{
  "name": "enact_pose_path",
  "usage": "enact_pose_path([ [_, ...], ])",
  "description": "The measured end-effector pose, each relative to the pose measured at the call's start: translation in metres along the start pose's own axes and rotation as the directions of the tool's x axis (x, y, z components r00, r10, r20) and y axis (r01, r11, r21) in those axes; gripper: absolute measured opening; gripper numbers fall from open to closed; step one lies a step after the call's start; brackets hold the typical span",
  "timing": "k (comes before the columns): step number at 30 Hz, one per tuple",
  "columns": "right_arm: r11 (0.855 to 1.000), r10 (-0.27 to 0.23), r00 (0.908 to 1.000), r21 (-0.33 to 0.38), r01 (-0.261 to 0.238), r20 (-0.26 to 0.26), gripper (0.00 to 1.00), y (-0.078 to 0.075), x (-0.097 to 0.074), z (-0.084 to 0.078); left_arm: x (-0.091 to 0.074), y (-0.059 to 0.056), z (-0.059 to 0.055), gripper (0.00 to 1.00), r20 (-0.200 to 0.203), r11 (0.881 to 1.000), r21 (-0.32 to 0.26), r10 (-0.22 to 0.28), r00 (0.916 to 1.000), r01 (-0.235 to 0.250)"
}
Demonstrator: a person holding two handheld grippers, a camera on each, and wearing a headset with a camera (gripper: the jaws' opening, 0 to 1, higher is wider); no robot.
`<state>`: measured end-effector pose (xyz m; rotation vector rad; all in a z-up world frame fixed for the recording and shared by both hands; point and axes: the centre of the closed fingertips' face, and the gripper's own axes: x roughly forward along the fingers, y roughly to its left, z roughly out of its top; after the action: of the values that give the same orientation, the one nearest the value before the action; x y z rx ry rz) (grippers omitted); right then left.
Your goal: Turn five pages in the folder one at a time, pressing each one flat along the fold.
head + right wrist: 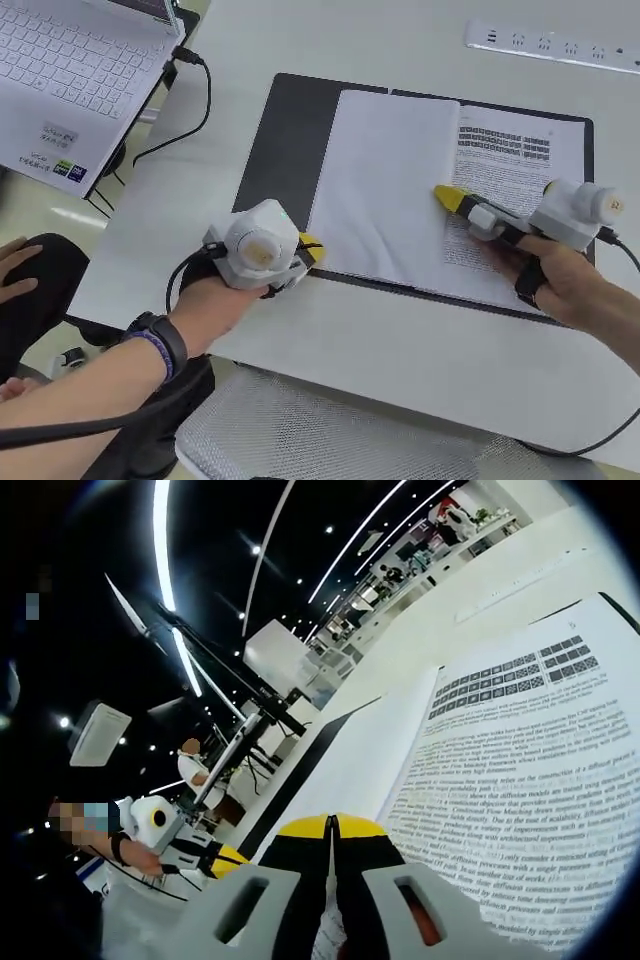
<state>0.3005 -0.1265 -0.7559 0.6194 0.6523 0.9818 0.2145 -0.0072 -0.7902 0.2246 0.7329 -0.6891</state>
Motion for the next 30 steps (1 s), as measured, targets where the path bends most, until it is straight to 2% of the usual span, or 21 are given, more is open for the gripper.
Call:
enact_pose_path([
  [5,1.0,0.021,0.9995,0.0,-0.021,-0.025,0.0,0.011,-0.009,-0.017,0.0,0.0,0.0,0.0,0.0,1.0,-0.002,0.0,1.0,0.0],
  [8,0.999,0.046,0.9972,-0.001,-0.047,-0.058,0.0,0.02,-0.015,-0.029,0.001,0.0,0.0,0.0,-0.001,1.0,-0.004,-0.003,1.0,0.003],
  [15,0.998,0.066,0.9932,-0.001,-0.067,-0.096,0.0,0.034,-0.027,-0.051,0.001,0.0,0.0,0.0,-0.004,1.0,0.002,-0.003,1.0,0.003],
  [24,0.997,0.076,0.9905,0.01,-0.075,-0.115,0.0,0.045,-0.037,-0.069,0.001,0.0,0.0,0.0,-0.004,1.0,0.001,-0.001,1.0,0.001],
  [30,0.997,0.07,0.9933,0.037,-0.067,-0.092,0.0,0.046,-0.041,-0.073,0.001,0.0,0.001,0.0,-0.007,1.0,0.001,-0.005,1.0,0.005],
])
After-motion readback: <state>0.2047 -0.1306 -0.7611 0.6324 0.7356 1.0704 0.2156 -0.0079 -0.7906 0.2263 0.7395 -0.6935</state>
